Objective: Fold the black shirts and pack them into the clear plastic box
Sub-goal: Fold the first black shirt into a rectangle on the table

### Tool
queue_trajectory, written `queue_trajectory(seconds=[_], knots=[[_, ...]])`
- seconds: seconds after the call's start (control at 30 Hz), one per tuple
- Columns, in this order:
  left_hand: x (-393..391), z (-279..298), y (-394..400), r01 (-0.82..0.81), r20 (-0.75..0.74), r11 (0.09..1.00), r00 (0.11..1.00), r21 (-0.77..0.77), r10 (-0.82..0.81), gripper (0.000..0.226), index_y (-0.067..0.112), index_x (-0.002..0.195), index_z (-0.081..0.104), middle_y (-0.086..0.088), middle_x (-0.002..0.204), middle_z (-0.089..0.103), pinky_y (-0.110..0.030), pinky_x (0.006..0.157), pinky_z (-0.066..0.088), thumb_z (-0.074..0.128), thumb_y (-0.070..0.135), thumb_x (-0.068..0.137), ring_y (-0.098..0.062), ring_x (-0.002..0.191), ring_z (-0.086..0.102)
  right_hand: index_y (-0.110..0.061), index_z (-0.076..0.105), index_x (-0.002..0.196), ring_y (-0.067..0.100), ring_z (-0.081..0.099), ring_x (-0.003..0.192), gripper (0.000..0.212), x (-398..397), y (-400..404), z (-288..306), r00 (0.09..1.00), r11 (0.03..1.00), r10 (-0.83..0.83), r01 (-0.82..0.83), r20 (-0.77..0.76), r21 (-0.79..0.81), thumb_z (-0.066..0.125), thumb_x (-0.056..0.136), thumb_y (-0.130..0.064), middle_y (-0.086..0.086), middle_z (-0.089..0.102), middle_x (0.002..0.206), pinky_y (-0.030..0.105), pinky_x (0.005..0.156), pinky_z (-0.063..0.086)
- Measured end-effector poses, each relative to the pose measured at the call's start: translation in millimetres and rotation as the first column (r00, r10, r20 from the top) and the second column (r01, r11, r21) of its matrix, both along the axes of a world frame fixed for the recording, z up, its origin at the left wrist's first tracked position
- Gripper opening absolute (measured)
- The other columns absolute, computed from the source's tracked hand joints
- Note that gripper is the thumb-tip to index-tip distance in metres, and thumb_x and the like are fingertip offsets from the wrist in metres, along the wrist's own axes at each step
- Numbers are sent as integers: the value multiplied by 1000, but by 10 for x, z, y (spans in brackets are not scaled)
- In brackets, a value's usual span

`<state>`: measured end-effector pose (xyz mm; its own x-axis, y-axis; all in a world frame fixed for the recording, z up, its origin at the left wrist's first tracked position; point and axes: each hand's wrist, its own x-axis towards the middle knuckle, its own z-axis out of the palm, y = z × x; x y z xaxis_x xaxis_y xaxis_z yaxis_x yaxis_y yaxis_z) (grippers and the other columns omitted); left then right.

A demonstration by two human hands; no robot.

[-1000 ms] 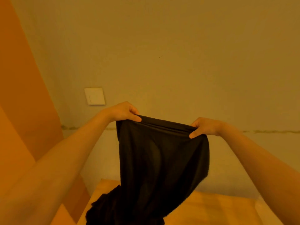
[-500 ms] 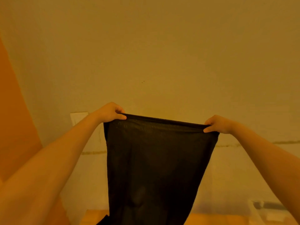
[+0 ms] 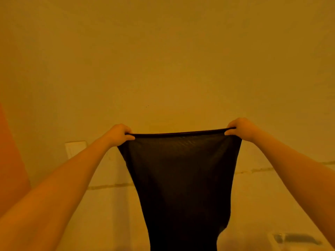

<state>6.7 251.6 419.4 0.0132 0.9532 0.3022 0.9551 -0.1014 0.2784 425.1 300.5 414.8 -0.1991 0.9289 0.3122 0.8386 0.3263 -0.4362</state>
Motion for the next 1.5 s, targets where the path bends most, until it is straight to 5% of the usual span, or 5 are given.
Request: queue_trajectory(seconds=[0.17,0.47,0.6,0.77,1.5], knots=[[181,127,27,-38,253,970,967,242,-25,13,2,90,69,-9,83,60,-27,69,35,60,11,88,-21,81,53,1,68,94,24,52,83,15,212,-3,167,994,975,-49,70,-102,210,57,89,-8,15,62,90,30,71,37],[329,-99,6,-32,505,997,863,64,-5,8,8,76,66,-6,74,58,-26,61,38,66,9,84,-15,70,52,-3,66,84,17,51,58,6,602,-8,78,996,997,-66,67,-57,27,62,86,-8,6,54,65,29,61,42],[276,-101,57,-4,411,1000,912,-2,4,13,4,97,69,-8,87,60,-29,71,39,63,5,85,-20,85,53,-3,68,84,18,52,63,9,748,85,19,998,999,-34,33,-51,-25,60,85,2,3,56,64,23,56,39],[322,-141,138,-55,188,998,980,-30,60,12,1,85,69,-6,68,56,-25,54,32,72,11,78,-19,68,50,-8,64,74,13,50,57,11,782,203,-65,999,998,-42,42,3,-42,63,85,-8,3,55,56,25,53,35],[725,-787,313,-188,493,980,859,59,136,9,1,91,69,-11,80,61,-23,62,39,65,6,84,-21,75,54,0,67,87,9,58,48,7,1092,635,-676,961,989,-34,-7,-273,-146,63,83,3,7,60,62,8,44,44]])
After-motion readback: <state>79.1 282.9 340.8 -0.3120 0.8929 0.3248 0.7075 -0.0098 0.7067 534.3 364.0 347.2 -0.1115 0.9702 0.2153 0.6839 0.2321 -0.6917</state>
